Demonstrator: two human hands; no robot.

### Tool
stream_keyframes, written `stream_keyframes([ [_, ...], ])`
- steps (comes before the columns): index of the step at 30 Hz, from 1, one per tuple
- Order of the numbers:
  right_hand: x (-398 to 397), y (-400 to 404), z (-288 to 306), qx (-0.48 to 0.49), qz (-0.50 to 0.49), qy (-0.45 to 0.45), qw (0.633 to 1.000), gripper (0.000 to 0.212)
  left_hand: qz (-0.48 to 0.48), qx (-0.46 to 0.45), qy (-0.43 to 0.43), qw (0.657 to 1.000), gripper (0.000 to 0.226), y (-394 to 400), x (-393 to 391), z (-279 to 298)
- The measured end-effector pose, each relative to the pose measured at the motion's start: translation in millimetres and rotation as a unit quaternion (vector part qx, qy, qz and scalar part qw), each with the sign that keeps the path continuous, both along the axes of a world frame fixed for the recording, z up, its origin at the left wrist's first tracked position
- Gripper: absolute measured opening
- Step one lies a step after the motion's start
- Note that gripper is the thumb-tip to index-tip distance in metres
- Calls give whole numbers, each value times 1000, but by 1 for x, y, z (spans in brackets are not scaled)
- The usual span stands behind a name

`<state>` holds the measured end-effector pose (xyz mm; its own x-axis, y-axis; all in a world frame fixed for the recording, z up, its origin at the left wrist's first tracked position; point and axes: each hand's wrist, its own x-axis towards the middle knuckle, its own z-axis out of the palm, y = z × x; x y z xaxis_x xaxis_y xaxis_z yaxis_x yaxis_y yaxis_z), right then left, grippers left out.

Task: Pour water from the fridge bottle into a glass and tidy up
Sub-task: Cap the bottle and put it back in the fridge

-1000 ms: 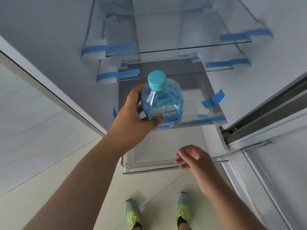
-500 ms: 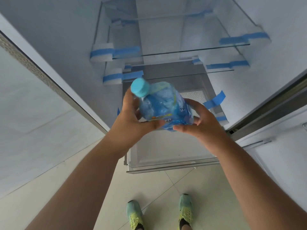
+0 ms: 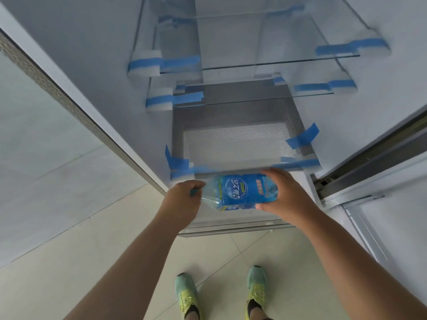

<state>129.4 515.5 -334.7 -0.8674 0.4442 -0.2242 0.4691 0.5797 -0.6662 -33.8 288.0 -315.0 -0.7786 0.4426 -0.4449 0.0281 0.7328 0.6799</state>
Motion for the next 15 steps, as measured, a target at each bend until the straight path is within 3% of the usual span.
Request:
stream_keyframes([
  [3,-4,-3,-18,-54,-20,-52,997,83,-11,-58,-29,998,43,15,-1,-19],
  [9,-27,-11,-49,-95,-45,-131,986,65,-34,-105,-113,987,38,50,0,-54],
  [15,-42,-14,-75,-59,-20,-226,972,72,-60,-178,-138,972,40,61,-11,-96],
])
